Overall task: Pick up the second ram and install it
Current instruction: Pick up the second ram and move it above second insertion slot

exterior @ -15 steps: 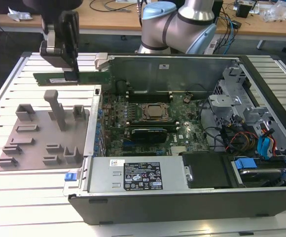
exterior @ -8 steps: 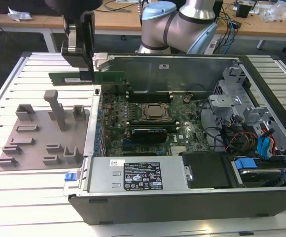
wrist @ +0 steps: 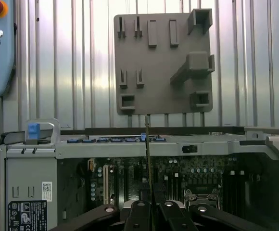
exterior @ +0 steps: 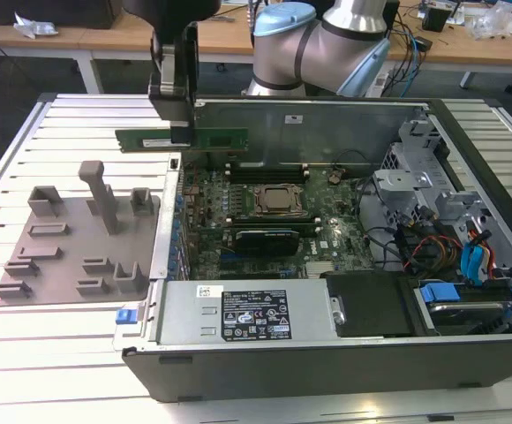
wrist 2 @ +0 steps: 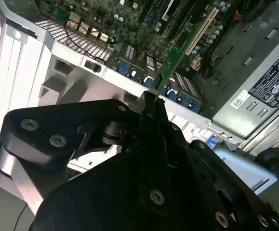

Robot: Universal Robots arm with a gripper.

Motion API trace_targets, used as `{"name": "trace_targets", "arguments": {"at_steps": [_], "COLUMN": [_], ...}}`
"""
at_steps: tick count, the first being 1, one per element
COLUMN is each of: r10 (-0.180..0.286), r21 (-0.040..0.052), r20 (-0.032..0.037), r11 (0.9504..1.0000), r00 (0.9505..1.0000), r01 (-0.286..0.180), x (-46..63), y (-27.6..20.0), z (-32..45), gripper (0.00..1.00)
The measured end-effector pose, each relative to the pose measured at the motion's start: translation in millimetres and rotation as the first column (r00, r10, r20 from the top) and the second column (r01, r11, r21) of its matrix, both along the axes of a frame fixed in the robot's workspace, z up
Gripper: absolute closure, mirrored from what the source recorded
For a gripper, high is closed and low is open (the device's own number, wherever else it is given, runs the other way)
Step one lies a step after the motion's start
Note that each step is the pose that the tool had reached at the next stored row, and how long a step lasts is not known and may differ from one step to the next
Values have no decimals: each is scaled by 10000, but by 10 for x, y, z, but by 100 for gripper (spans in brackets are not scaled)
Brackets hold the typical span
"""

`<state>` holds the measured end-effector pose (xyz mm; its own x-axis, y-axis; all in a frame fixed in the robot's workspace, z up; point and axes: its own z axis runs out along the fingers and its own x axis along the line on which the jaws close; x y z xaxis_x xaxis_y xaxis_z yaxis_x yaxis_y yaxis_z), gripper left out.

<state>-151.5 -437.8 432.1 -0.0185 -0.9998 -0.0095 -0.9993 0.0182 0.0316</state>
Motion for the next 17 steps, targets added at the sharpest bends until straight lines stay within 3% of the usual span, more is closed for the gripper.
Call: {"name": "trace_targets", "arguments": {"at_steps": [5,7,10,14,17], "r10": [-1,0,1,0,1], "r21": [50,89,220,207,189], "r20": [-35,-57,-72,-141,-172], "r11": [10000,10000,9998,9998,9998], "r00": [10000,10000,10000,9999,9999], "r01": [1,1,0,2,2], "x": [131,294,461,698,788], "y": [43,95,138,221,255], "z": [-58,-102,-140,-242,-315], "gripper": [87,87,87,87,87]}}
